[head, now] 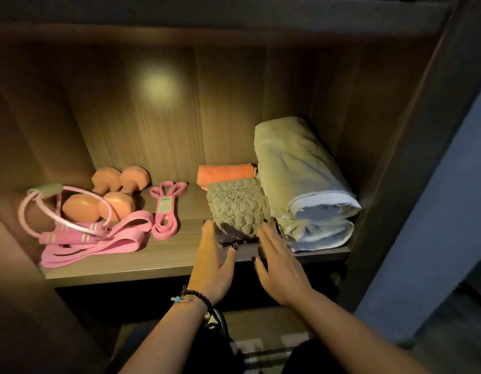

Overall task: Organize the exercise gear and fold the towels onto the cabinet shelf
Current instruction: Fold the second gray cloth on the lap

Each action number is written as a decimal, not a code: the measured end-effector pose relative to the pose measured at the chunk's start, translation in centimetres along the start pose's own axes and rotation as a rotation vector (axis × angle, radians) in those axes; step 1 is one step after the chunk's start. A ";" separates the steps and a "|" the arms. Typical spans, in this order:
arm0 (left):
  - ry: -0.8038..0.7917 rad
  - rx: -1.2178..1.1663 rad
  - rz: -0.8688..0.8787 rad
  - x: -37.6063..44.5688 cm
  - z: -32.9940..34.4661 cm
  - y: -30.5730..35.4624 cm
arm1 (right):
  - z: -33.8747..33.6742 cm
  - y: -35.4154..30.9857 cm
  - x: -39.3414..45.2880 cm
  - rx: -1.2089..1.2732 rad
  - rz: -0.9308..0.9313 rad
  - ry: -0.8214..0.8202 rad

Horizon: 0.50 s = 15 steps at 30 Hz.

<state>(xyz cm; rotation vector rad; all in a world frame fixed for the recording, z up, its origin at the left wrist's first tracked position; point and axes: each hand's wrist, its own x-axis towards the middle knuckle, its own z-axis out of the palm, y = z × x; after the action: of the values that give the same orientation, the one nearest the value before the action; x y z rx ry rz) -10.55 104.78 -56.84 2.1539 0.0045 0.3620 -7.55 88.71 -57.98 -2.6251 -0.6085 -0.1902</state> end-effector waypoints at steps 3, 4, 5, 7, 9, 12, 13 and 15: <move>-0.050 0.098 0.048 -2.2 -1.0 1.0 | -2.1 -1.0 -1.3 -0.044 -0.038 -0.070; -0.065 0.116 0.046 -2.8 -1.4 1.3 | -2.6 -1.4 -1.5 -0.068 -0.047 -0.099; -0.073 0.132 0.032 -3.3 -1.8 1.4 | -3.0 -1.8 -1.7 -0.090 -0.050 -0.124; -0.083 0.158 0.003 -4.1 -2.4 1.6 | -3.5 -2.4 -1.7 -0.121 -0.049 -0.155; -0.089 0.178 -0.013 -4.6 -2.8 1.7 | -3.6 -2.8 -1.5 -0.133 -0.045 -0.184; -0.098 0.203 -0.004 -4.7 -2.7 1.5 | -3.5 -2.9 -0.7 -0.159 -0.052 -0.196; -0.104 0.212 0.003 -4.5 -2.7 1.3 | -3.5 -2.8 -0.3 -0.166 -0.050 -0.203; -0.112 0.227 0.008 -3.7 -2.4 0.9 | -3.4 -2.4 0.6 -0.162 -0.038 -0.225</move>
<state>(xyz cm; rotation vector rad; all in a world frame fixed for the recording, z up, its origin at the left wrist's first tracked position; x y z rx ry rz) -14.81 105.72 -55.79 2.3974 -0.0279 0.2554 -8.21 89.42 -53.91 -2.8157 -0.7472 0.0479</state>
